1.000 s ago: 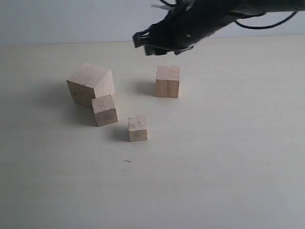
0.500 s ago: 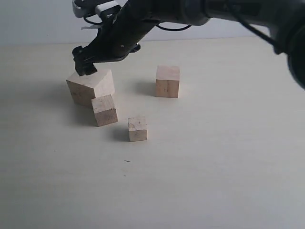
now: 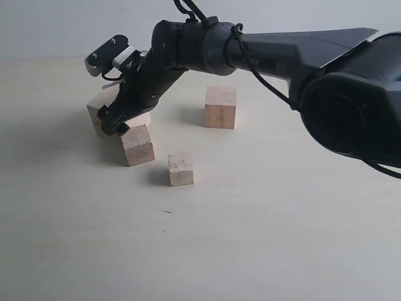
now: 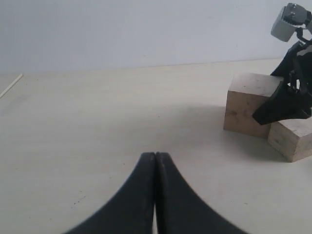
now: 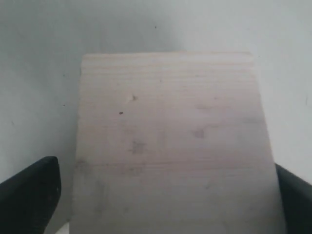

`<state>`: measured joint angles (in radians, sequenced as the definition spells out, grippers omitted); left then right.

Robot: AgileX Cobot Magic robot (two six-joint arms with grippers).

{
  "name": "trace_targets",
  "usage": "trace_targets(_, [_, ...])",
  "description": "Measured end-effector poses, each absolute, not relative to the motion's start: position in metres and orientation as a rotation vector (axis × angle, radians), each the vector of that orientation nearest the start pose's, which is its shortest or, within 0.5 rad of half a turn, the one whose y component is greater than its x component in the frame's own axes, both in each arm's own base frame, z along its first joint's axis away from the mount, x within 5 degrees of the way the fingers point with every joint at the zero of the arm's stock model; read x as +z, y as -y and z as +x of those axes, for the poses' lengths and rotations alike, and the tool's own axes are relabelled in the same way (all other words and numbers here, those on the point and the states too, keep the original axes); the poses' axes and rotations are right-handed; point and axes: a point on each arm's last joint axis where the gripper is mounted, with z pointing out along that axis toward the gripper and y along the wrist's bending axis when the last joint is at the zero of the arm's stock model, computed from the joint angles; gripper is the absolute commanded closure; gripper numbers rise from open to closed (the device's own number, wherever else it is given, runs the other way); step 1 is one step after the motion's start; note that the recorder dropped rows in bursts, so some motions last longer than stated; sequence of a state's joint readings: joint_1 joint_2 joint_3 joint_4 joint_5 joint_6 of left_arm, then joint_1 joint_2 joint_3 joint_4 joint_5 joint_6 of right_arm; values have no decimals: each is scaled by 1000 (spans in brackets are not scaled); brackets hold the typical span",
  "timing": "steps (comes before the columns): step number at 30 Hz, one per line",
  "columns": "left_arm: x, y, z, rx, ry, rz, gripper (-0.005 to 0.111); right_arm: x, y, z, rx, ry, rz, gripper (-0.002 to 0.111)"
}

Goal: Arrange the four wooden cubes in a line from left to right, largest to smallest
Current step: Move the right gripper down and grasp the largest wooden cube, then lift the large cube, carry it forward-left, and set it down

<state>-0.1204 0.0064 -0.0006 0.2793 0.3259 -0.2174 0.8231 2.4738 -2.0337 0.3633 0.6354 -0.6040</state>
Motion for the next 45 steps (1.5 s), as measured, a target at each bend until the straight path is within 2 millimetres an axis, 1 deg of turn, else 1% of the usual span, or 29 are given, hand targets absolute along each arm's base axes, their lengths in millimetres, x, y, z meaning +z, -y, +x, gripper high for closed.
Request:
trace_targets(2, [185,-1,55,28,-1800,89,107,127,-409,354,459,-2090,-1463,53])
trace_targets(5, [185,-1,55,28,-1800,89,107,127,-410,354,450,-2069,-1479,105])
trace_targets(6, [185,-1,55,28,-1800,89,107,127,-410,354,449,-2067,-1481,107])
trace_targets(8, [185,-1,55,28,-1800,89,107,132,-409,354,445,-2053,-1487,106])
trace_targets(10, [185,-1,55,28,-1800,89,107,143,-409,354,449,-2038,-1481,107])
trace_targets(12, [185,-1,55,28,-1800,89,107,161,-408,352,460,-2013,-1470,108])
trace_targets(15, [185,-1,55,28,-1800,89,107,200,-406,347,507,-1952,-1440,108])
trace_targets(17, [185,-1,55,28,-1800,89,107,229,-404,339,564,-1900,-1455,108])
trace_targets(19, [185,-1,55,28,-1800,89,107,256,-400,327,632,-1843,-1508,108])
trace_targets(21, [185,-1,55,28,-1800,89,107,272,-397,313,725,-1802,-1597,108])
trace_targets(23, [185,-1,55,28,-1800,89,107,276,-396,302,806,-1785,-1680,108])
trace_targets(26, [185,-1,55,28,-1800,89,107,258,-395,288,851,-1818,-1796,108])
trace_targets(28, [185,-1,55,28,-1800,89,107,240,-395,279,834,-1848,-1855,108])
trace_targets(29, [185,-1,55,28,-1800,89,107,227,-396,273,813,-1858,-1893,108])
trace_targets(34, [185,-1,55,28,-1800,89,107,185,-404,246,747,-1839,-1961,108])
trace_targets(35, [185,-1,55,28,-1800,89,107,171,-408,237,715,-1826,-1969,108])
trace_targets(36, [185,-1,55,28,-1800,89,107,164,-409,232,697,-1821,-1970,108])
trace_targets(38, [185,-1,55,28,-1800,89,107,155,-409,229,662,-1817,-1967,108])
trace_targets(42, [185,-1,55,28,-1800,89,107,140,-409,230,641,-1835,-1975,108])
trace_targets(43, [185,-1,55,28,-1800,89,107,135,-410,231,636,-1843,-1974,107])
trace_targets(45, [185,-1,55,28,-1800,89,107,133,-410,231,638,-1846,-1967,98])
